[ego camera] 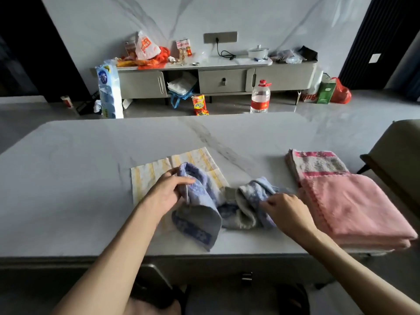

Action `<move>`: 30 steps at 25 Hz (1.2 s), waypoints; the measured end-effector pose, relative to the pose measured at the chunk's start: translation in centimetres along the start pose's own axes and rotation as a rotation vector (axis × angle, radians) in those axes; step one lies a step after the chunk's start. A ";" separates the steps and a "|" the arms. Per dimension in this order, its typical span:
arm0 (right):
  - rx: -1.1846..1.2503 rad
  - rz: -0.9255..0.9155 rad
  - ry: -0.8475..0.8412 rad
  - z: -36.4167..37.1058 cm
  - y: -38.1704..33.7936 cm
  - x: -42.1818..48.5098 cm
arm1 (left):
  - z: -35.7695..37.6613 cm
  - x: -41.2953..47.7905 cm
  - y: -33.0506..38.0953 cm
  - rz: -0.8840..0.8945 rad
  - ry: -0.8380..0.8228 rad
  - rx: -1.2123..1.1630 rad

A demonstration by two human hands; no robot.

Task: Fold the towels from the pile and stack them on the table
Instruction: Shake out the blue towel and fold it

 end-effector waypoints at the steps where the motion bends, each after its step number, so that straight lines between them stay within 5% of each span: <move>1: -0.051 0.000 0.065 -0.2 0.0 0.5 | 0.1 0.8 -1.1 0.003 -0.034 -0.031; 4: 0.150 -0.180 0.227 -0.1 -3.9 2.9 | -0.2 1.6 -2.4 0.115 0.089 0.026; 6: 0.315 -0.219 0.153 3.0 -6.6 5.1 | -0.2 1.8 -2.0 0.231 0.166 0.174; 9: 0.396 -0.213 0.099 6.5 -8.5 7.5 | 0.2 1.8 -0.1 0.399 0.203 0.462; 14: 0.711 -0.068 0.078 8.3 -9.1 10.0 | 0.3 1.4 0.4 0.500 0.255 0.575; 18: 0.783 0.021 0.141 8.6 -8.2 11.1 | -1.5 1.3 1.5 0.464 0.264 0.390; 25: 0.576 -0.152 0.047 10.0 -10.4 10.9 | -3.4 1.1 1.1 0.341 0.190 0.044; 30: 0.477 -0.115 0.048 9.6 -10.3 10.9 | -6.5 1.3 1.3 0.448 0.445 -0.019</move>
Point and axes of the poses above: each hand's wrist, its own x-axis towards the middle knuckle, its own z-axis out of the palm, y = z × x, the point moved 7 cm from there along x, towards the middle knuckle, and after that the axes turned 13 degrees about -z, right-handed, at the moved point
